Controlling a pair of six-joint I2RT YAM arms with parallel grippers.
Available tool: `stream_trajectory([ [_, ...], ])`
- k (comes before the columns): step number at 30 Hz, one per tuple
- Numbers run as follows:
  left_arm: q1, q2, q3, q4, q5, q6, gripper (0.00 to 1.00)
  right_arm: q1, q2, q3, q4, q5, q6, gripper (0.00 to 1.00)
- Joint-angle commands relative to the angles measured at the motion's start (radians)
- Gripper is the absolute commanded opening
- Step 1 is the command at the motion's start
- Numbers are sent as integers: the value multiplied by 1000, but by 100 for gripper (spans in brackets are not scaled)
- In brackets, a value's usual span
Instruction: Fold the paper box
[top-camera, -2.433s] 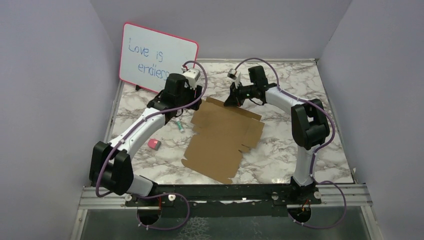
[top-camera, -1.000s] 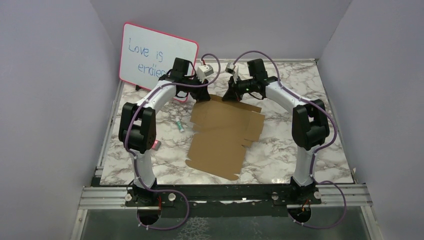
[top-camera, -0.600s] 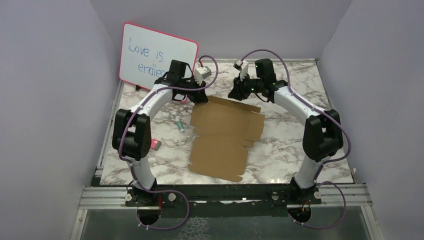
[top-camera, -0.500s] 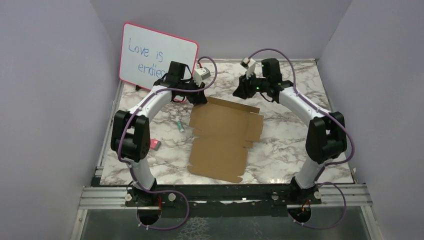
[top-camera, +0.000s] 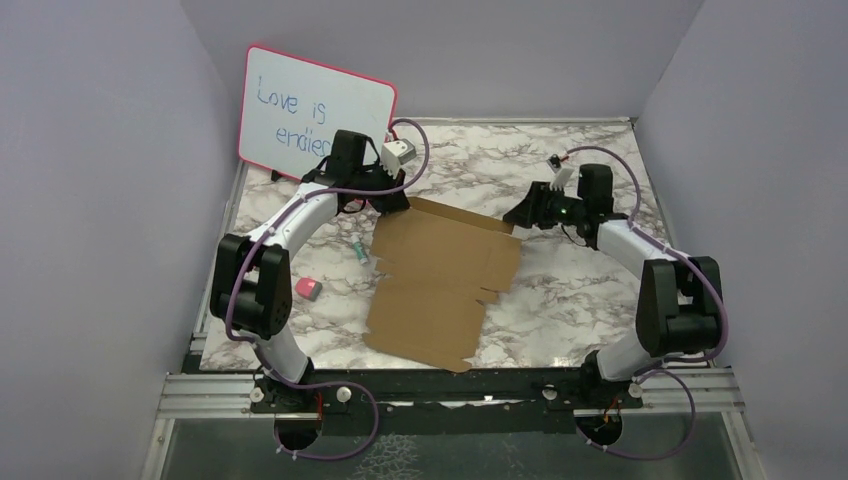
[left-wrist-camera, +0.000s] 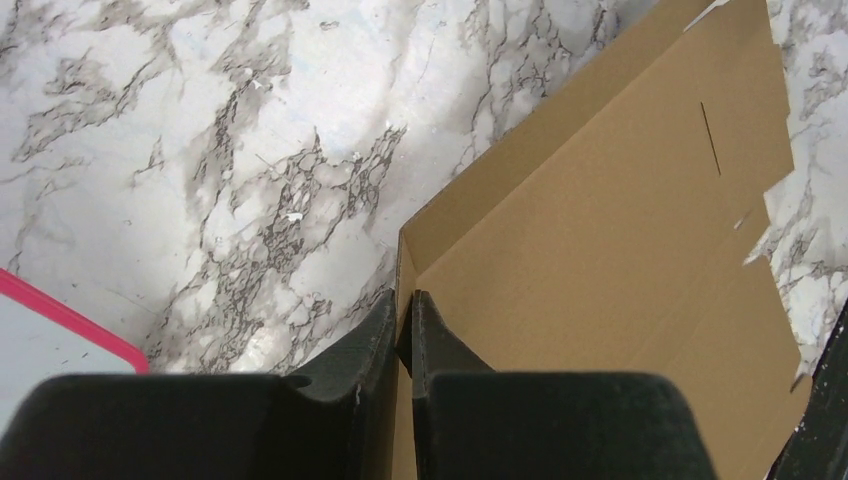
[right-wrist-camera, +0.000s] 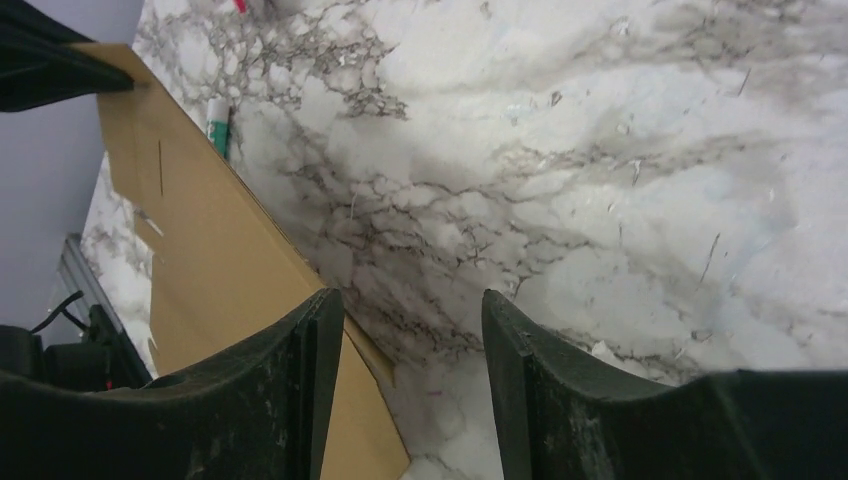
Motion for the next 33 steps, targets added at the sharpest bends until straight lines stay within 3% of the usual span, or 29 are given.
stream_trajectory([
  [1,3,-45,-30,55,-52,-11,9,-30,-62,-99,208,-101,135,60],
  [9,2,-44,-35,65,-80,-24,9,-31,-26,-155,374,-265,212,60],
  [20,3,-47,-31,71,-80,-37,9,-31,30,-193,379,-226,195,58],
  [26,2,-33,-27,72,-88,-47,9,-29,47,-210,438,-278,226,40],
  [33,3,-24,-17,73,-99,-73,9,-16,48,-158,385,-246,194,13],
])
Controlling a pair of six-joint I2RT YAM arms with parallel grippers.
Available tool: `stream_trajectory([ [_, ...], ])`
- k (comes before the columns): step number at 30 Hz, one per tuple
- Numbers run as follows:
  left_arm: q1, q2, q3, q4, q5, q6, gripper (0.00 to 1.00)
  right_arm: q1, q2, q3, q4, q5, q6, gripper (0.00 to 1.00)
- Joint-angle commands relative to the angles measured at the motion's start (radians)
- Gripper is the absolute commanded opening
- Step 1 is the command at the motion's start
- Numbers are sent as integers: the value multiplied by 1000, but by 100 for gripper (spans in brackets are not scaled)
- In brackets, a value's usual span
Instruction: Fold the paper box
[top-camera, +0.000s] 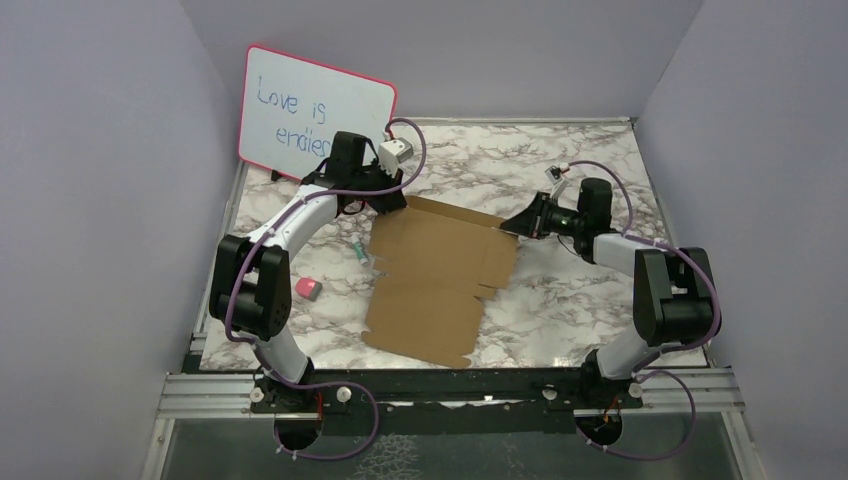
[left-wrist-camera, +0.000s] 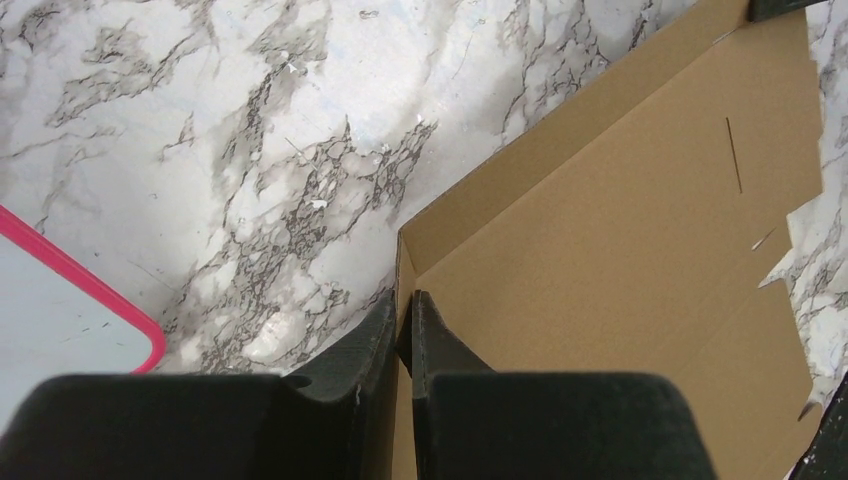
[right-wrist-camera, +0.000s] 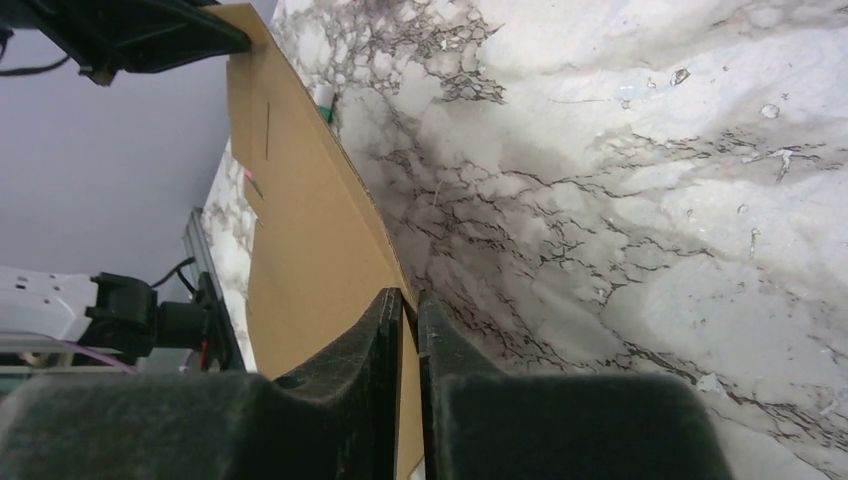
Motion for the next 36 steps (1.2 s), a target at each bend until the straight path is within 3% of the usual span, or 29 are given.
stream_trajectory([
  [1,3,-14,16,31,-22,-28,9,15,5,57,-37,17,-42,10],
  [11,-2,-11,34,30,-13,-80,10,77,3,259,-359,331,-209,3],
  [23,-41,16,47,30,-16,-128,11,258,173,602,-691,879,-335,3],
  [30,-43,40,51,9,-110,-125,12,277,223,656,-696,855,-329,4],
  [36,-43,61,48,3,-147,-111,15,273,183,610,-661,809,-322,15],
])
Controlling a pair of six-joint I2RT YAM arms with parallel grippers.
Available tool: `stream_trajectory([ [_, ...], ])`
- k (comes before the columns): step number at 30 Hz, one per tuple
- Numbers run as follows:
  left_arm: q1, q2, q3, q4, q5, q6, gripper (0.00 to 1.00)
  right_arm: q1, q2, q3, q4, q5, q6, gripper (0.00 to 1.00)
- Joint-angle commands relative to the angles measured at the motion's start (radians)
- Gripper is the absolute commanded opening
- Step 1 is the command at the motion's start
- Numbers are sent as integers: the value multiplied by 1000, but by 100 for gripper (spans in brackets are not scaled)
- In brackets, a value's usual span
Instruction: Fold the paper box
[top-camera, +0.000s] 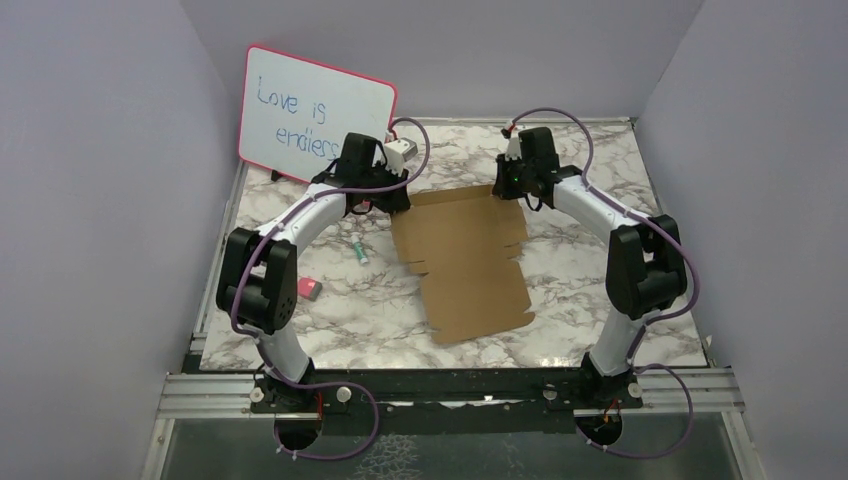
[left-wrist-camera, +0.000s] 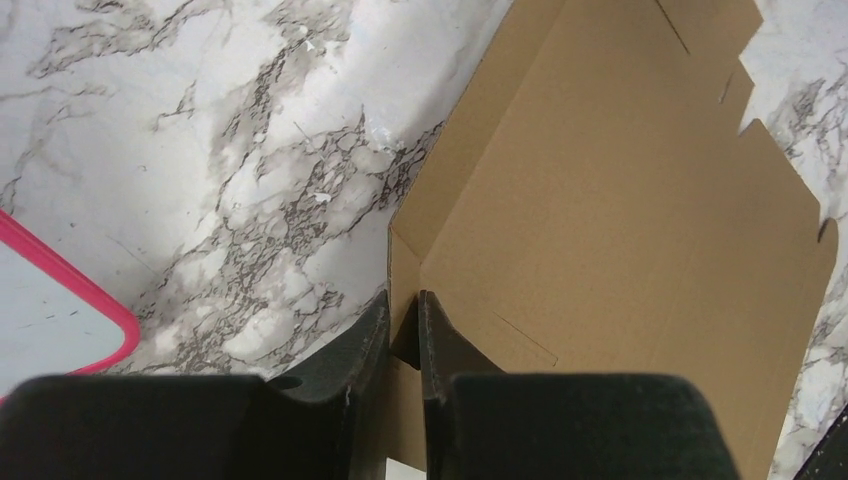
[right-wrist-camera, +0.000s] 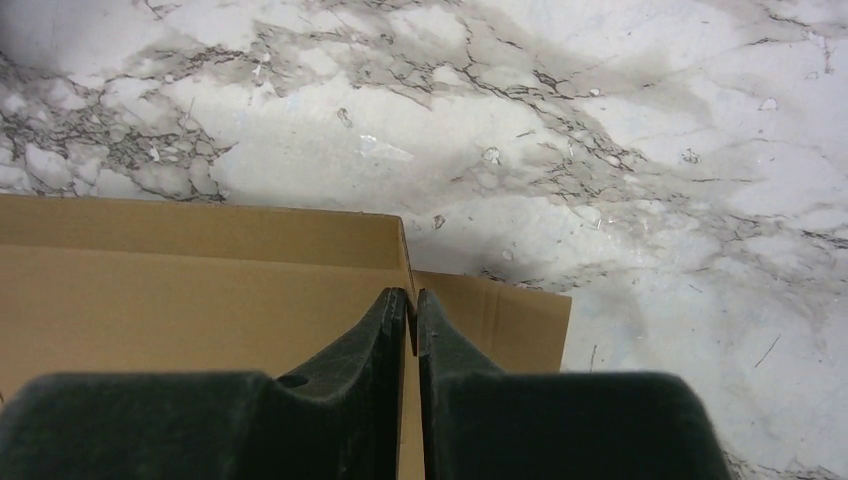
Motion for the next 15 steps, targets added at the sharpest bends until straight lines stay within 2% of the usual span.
stream_trajectory([
  [1,-3,25,28,-13,-49,13,15,-8,-40,-33,22,-26,-1,18],
  [5,-3,47,24,-13,-74,19,16,-56,-88,-113,70,-106,42,32],
  [8,-3,54,22,-13,-99,22,18,-110,-127,-185,109,-188,76,36],
  [12,-3,58,22,-15,-133,24,27,-149,-187,-275,145,-246,107,46],
  [15,-3,54,25,-15,-159,20,32,-170,-235,-340,189,-286,145,49],
])
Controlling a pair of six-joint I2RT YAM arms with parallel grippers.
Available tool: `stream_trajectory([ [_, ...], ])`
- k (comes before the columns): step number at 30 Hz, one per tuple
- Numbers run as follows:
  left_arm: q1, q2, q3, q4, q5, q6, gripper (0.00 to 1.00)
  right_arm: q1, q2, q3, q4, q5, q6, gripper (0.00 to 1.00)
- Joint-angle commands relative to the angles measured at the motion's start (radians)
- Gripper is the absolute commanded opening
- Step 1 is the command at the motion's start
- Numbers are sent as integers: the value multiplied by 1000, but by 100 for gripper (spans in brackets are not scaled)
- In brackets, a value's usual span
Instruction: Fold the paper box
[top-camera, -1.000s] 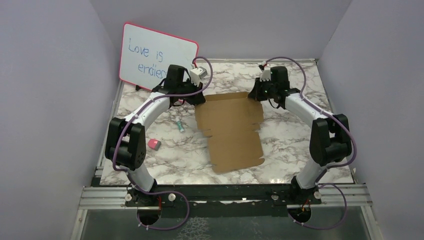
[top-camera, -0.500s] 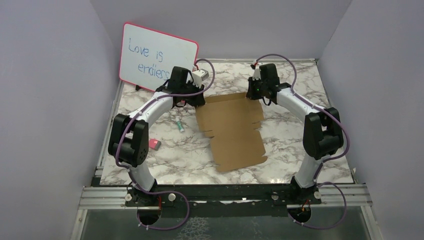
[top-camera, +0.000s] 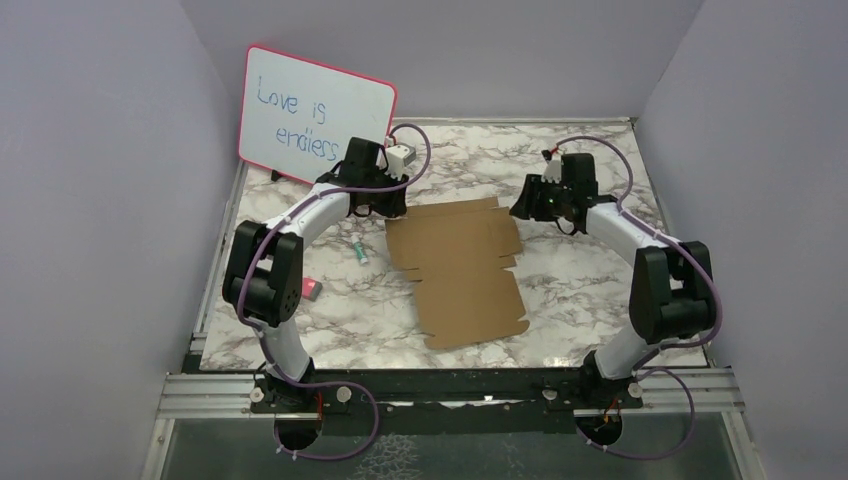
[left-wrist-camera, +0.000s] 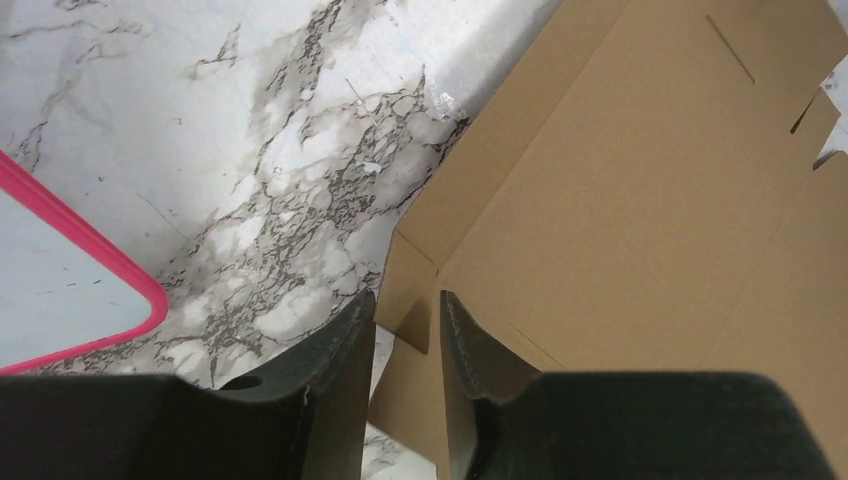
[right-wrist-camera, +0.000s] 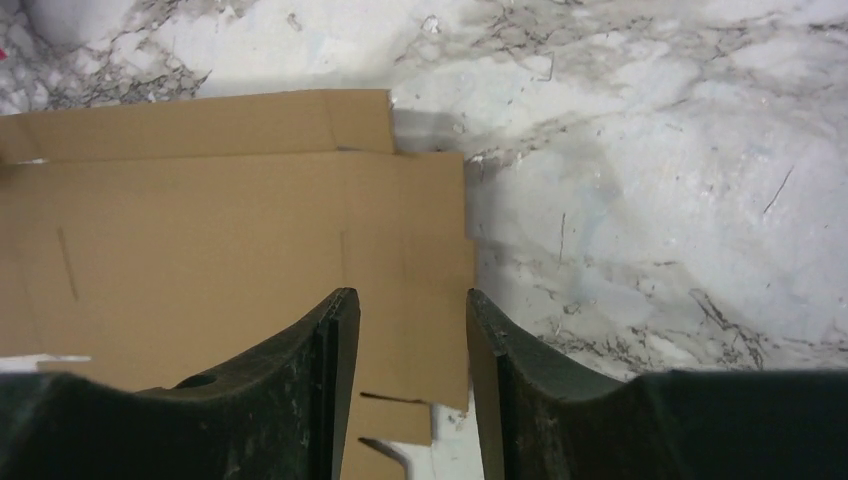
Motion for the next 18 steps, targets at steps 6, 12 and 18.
stream_trajectory([
  [6,-3,-23,35,-6,-143,-15,53,-18,-91,-137,121,-182,122,50],
  [12,-37,-88,47,-47,-195,-102,62,-18,-117,-204,105,-180,134,53],
  [18,-143,-144,-49,-31,-184,-291,66,-37,-166,-256,35,-102,131,59],
])
